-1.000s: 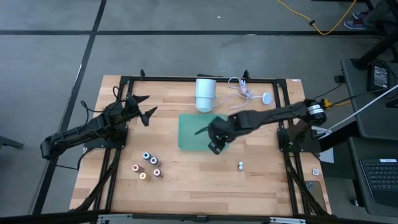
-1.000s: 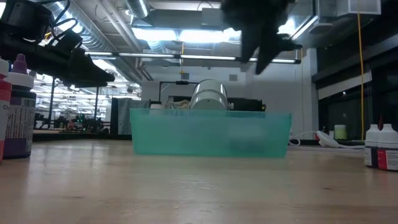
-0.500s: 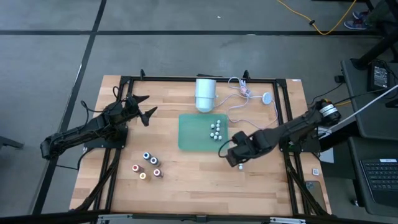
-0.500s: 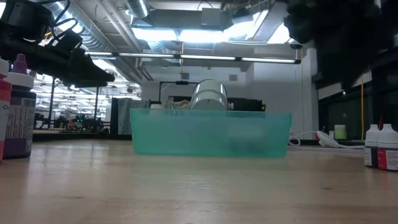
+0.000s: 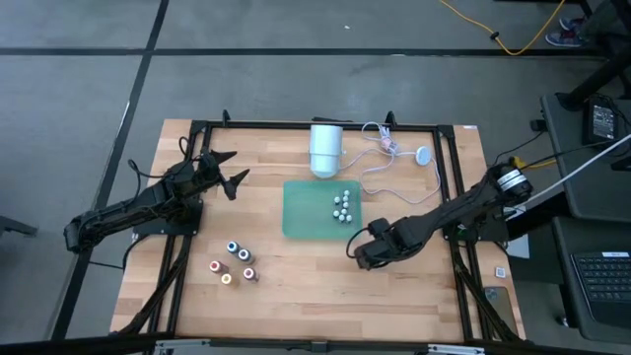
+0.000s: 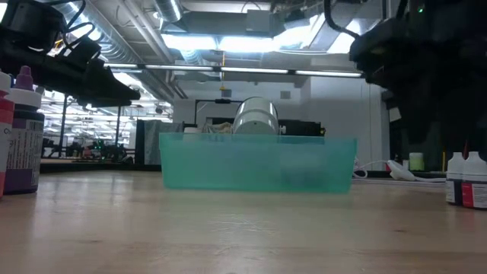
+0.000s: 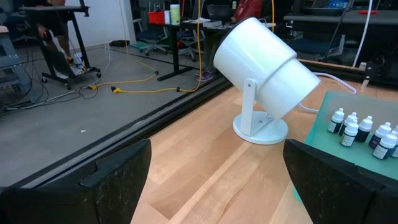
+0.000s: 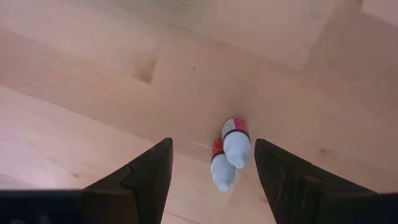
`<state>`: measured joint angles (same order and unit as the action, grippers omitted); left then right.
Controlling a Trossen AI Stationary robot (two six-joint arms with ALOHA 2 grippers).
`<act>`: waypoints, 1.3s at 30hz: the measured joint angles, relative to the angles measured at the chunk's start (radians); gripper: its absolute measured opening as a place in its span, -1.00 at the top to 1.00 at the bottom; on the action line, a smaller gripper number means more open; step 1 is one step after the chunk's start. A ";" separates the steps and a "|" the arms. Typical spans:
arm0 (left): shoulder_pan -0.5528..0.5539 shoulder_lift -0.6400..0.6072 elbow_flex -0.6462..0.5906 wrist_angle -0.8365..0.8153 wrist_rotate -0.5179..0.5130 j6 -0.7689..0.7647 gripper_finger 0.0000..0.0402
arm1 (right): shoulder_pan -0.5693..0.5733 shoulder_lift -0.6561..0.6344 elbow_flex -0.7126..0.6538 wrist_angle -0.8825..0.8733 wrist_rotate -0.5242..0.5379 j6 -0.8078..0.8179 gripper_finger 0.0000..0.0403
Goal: Pick & Place food coloring
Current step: Put the small pink food coloring bottle into the green bin
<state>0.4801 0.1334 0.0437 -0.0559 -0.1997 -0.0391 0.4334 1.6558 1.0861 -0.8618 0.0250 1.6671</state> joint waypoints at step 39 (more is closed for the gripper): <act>0.000 0.000 0.000 0.000 0.000 0.000 -0.80 | 0.001 0.039 -0.062 0.093 -0.047 0.008 0.59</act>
<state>0.4801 0.1333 0.0434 -0.0559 -0.1997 -0.0391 0.4339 1.6944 1.0241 -0.7692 -0.0219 1.6755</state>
